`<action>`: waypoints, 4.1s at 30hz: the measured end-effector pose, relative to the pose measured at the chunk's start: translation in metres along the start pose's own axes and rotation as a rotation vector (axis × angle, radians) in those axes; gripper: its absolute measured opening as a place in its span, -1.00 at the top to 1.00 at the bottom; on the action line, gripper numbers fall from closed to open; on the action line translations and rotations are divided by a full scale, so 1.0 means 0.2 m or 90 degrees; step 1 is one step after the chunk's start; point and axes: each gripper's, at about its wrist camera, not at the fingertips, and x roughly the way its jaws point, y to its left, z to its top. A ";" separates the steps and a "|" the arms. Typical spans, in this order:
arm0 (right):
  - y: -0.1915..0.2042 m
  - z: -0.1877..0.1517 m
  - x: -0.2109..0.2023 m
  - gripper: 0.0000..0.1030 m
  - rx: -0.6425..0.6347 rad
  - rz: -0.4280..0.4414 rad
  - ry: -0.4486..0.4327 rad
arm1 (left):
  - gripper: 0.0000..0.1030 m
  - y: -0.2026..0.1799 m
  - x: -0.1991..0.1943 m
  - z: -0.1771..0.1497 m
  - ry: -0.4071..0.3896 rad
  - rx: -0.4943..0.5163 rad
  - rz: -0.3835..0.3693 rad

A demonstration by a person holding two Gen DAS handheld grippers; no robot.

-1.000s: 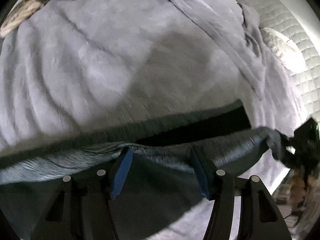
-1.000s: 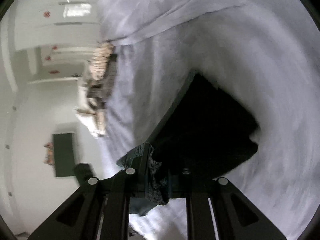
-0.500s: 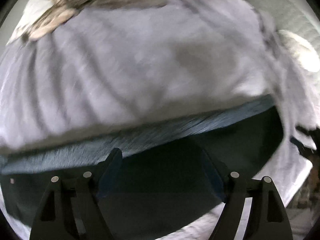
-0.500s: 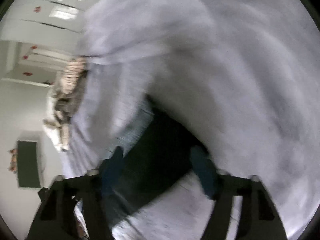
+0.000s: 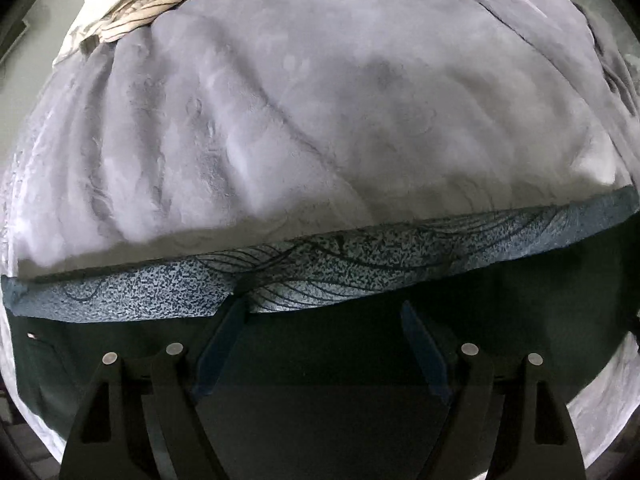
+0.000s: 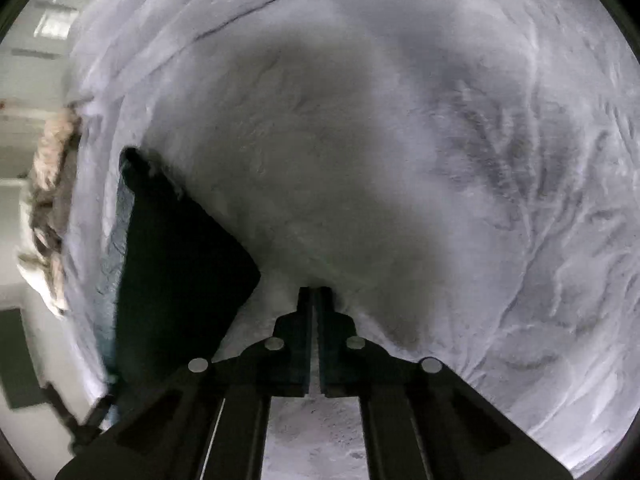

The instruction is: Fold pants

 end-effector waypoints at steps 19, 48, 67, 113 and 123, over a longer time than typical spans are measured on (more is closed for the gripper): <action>1.18 -0.22 0.43 0.18 -0.502 -0.092 -0.038 | -0.58 0.16 0.08 0.14 -0.058 -0.020 0.060; 1.29 -1.61 0.80 0.25 -0.209 0.300 0.379 | -0.94 1.56 -0.11 -0.54 -0.024 -0.135 0.107; 1.62 -1.73 0.50 0.16 -0.537 0.089 0.288 | -1.00 1.75 -0.26 -0.69 -0.065 -0.136 0.057; 2.50 -1.87 1.15 0.55 -0.724 -0.055 0.139 | -1.00 2.12 0.04 -0.44 -0.071 -0.325 0.103; 2.34 -1.63 0.79 0.00 -0.672 -0.093 0.074 | -1.00 1.93 -0.28 -0.58 -0.091 -0.214 0.113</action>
